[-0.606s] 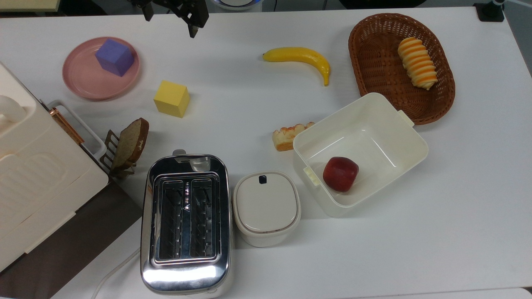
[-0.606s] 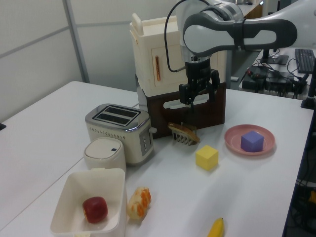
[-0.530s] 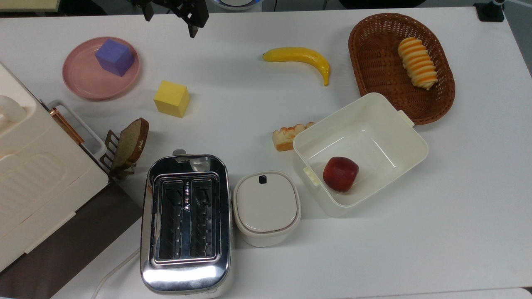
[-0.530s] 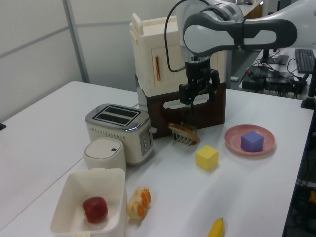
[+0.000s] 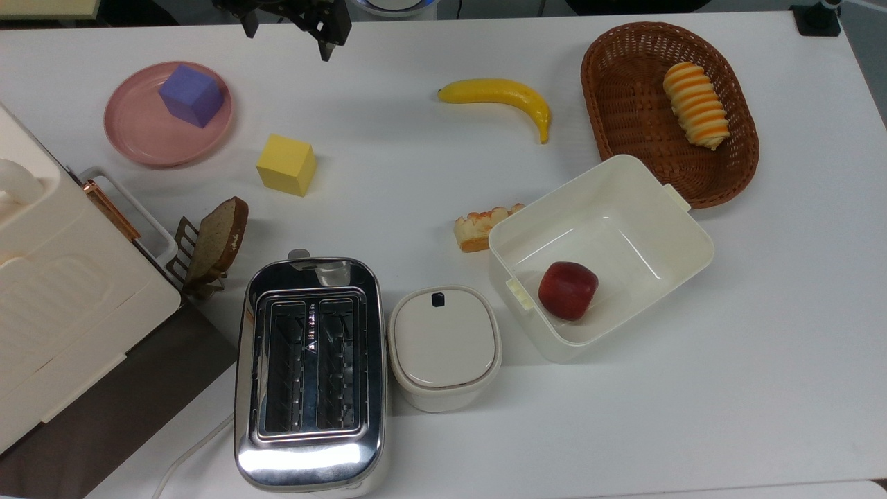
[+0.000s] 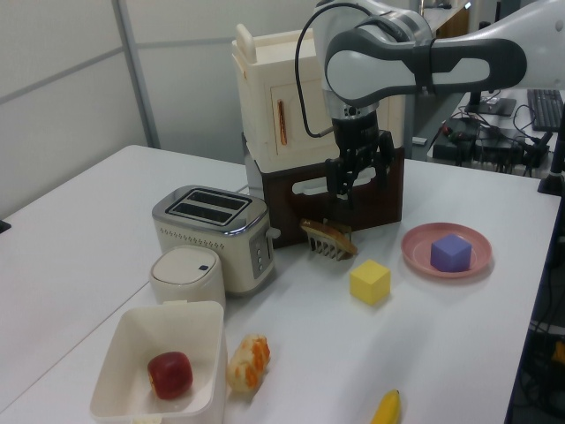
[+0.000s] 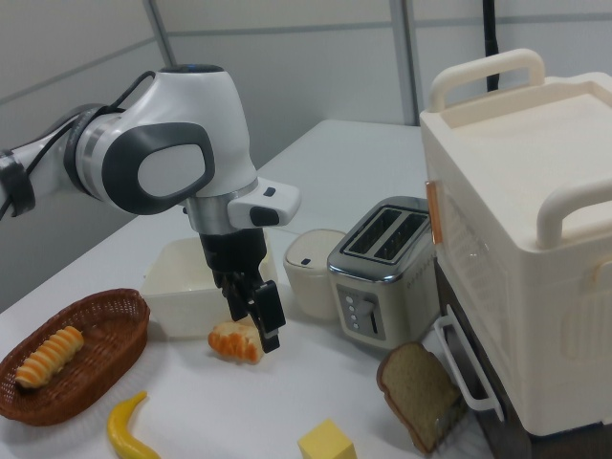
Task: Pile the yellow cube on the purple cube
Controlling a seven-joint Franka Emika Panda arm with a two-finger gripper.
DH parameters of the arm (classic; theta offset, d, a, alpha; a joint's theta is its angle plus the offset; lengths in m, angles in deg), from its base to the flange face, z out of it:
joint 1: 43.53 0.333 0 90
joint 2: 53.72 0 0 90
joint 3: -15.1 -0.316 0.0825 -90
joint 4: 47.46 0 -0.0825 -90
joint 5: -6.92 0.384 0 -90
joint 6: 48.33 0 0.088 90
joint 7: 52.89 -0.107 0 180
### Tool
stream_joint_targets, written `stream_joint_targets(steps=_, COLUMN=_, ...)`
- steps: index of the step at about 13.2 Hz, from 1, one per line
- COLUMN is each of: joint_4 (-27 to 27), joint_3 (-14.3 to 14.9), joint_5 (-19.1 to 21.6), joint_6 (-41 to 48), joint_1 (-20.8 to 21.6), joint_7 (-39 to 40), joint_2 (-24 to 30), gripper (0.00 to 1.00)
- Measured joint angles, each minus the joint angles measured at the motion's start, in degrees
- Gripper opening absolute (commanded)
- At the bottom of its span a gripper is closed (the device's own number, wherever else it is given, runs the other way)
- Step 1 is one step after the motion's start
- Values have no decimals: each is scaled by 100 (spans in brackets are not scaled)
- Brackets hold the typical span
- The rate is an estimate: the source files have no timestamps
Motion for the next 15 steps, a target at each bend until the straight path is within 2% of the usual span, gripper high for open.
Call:
stream_joint_targets(steps=6, joint_4=0, joint_3=42, joint_5=0, joint_6=0, joint_1=-19, joint_7=22, joint_2=0, gripper=100)
stream_joint_targets(steps=8, joint_4=-31, joint_3=84, joint_5=-1, joint_6=0, joint_1=-189, joint_7=39, joint_2=-46, gripper=100)
stream_joint_targets(steps=11, joint_4=-305, joint_3=93, joint_5=-21, joint_6=-476, joint_1=-408, joint_7=60, joint_2=-485, gripper=100)
stream_joint_targets(steps=15, joint_4=-842, joint_3=93, joint_5=-22, joint_6=-1235, joint_1=-467, joint_7=76, joint_2=-828, gripper=100)
